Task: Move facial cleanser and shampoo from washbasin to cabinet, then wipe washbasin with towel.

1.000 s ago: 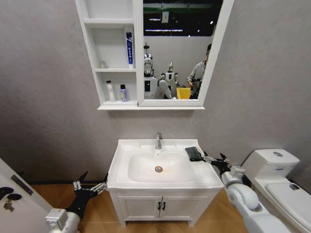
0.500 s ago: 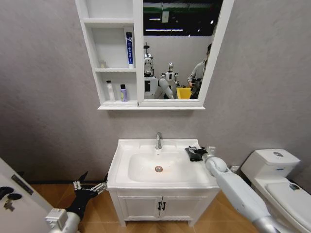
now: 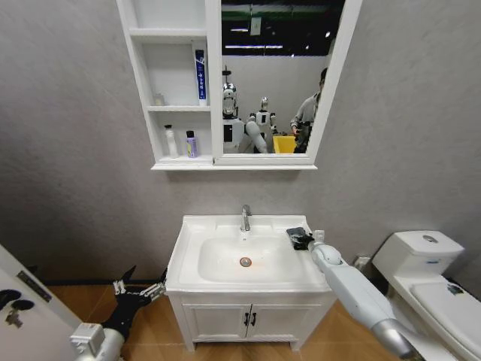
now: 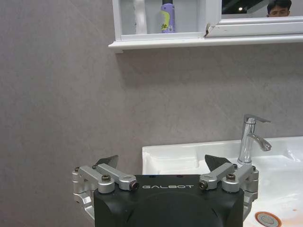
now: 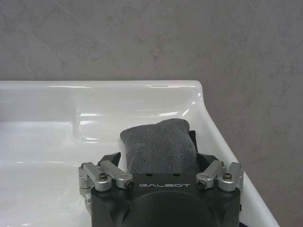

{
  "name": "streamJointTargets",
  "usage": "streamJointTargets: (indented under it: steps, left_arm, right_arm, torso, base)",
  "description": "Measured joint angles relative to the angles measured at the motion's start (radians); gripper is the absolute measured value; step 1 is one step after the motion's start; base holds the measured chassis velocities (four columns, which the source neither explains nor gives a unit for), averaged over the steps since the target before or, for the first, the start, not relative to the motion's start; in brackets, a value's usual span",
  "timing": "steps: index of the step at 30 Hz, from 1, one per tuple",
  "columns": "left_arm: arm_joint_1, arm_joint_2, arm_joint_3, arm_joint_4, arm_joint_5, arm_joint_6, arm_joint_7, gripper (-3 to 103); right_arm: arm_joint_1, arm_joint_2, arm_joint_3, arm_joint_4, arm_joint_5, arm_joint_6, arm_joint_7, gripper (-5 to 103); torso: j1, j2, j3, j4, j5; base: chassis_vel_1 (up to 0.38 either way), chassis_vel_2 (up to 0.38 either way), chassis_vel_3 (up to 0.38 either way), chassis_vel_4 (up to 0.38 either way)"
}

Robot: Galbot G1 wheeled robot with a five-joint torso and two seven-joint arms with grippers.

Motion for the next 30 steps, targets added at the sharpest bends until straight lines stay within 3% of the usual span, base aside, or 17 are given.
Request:
streamJointTargets:
  steps: [3,6,8,12,14,18,19,20,22,26,30]
  left_arm:
    - [0.0,0.0,0.0,0.0,0.0,0.0,0.0,100]
    - [0.0,0.0,0.0,0.0,0.0,0.0,0.0,100]
    - [0.0,0.0,0.0,0.0,0.0,0.0,0.0,100]
    - [0.0,0.0,0.0,0.0,0.0,0.0,0.0,100]
    - [0.0,0.0,0.0,0.0,0.0,0.0,0.0,100]
    - [0.0,0.0,0.0,0.0,0.0,0.0,0.0,100]
    - [0.0,0.0,0.0,0.0,0.0,0.0,0.0,100]
    - [0.0,0.0,0.0,0.0,0.0,0.0,0.0,100]
    - [0.0,0.0,0.0,0.0,0.0,0.0,0.0,100]
    - [0.0,0.0,0.0,0.0,0.0,0.0,0.0,100]
    - [0.0,0.0,0.0,0.0,0.0,0.0,0.0,100]
  right_arm:
    - [0.005,0.014,0.002,-0.026,-0.009,0.019,-0.001,74]
    - [0.006,0.016,0.002,-0.031,-0.011,0.022,-0.002,74]
    - [0.008,0.018,0.004,-0.04,-0.016,0.025,-0.005,57]
    - [0.006,0.016,0.005,-0.04,-0.017,0.024,-0.006,52]
    - [0.0,0.011,0.007,-0.028,-0.015,0.018,-0.006,36]
    - [-0.004,0.001,0.009,-0.014,-0.009,0.008,-0.006,25]
    - [-0.008,-0.008,0.011,0.0,-0.004,0.003,-0.004,14]
    - [-0.008,-0.008,0.011,0.0,-0.004,0.003,-0.004,14]
    - [-0.022,-0.022,0.017,0.038,0.004,-0.003,0.003,4]
    - [-0.042,-0.037,0.026,0.097,0.015,-0.009,0.018,3]
    - [-0.105,-0.081,0.032,0.278,0.062,-0.025,0.042,3]
  torso:
    - [0.0,0.0,0.0,-0.0001,0.0]
    - [0.0,0.0,0.0,-0.0001,0.0]
    - [0.0,0.0,0.0,-0.0001,-0.0001]
    - [0.0,0.0,0.0,0.0,-0.0001]
    - [0.0,0.0,0.0,0.0,0.0]
    - [0.0,0.0,0.0,0.0,0.0]
    - [0.0,0.0,0.0,0.0,0.0]
    - [0.0,0.0,0.0,0.0,0.0]
    - [0.0,0.0,0.0,-0.0002,0.0]
    - [0.0,0.0,0.0,-0.0002,0.0001]
    - [0.0,0.0,0.0,-0.0002,-0.0002]
  base:
    - [0.0,0.0,0.0,0.0]
    - [0.0,0.0,0.0,0.0]
    - [0.0,0.0,0.0,0.0]
    - [0.0,0.0,0.0,0.0]
    - [0.0,0.0,0.0,0.0]
    - [0.0,0.0,0.0,0.0]
    - [0.0,0.0,0.0,0.0]
    - [0.0,0.0,0.0,0.0]
    - [0.0,0.0,0.0,0.0]
    - [0.0,0.0,0.0,0.0]
    - [0.0,0.0,0.0,0.0]
